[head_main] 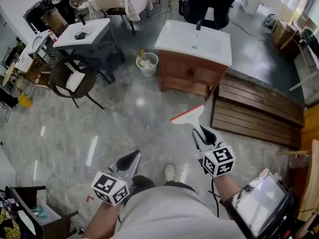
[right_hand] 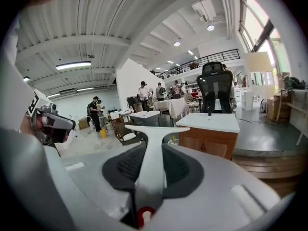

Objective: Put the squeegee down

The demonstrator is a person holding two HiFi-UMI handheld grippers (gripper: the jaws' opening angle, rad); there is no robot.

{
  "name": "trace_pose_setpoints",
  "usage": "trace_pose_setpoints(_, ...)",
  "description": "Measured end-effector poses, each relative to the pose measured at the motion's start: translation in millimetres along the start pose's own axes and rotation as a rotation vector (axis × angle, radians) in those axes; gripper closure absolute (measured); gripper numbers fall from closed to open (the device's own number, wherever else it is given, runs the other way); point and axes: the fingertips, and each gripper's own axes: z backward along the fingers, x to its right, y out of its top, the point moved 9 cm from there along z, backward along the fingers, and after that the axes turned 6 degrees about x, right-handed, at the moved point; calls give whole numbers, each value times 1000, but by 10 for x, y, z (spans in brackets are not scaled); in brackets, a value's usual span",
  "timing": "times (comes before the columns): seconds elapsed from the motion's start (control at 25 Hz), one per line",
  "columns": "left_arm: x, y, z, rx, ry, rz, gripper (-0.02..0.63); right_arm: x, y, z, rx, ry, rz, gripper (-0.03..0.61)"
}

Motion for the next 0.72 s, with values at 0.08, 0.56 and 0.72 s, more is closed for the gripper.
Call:
trace_pose_setpoints(0.08,-106,72,-234,-9,-10,10,606,167,74,-194,-1,-8,-5,477)
trace_pose_setpoints(0.56,-1644,498,-1596,-25,-139,-5,606,778,381,-1758,-17,-157,-27,477)
trace_pose_setpoints(0.72,-2246,852,-2066,-31,-226,-38,606,961,638,-2296,-9,-242,-34,477)
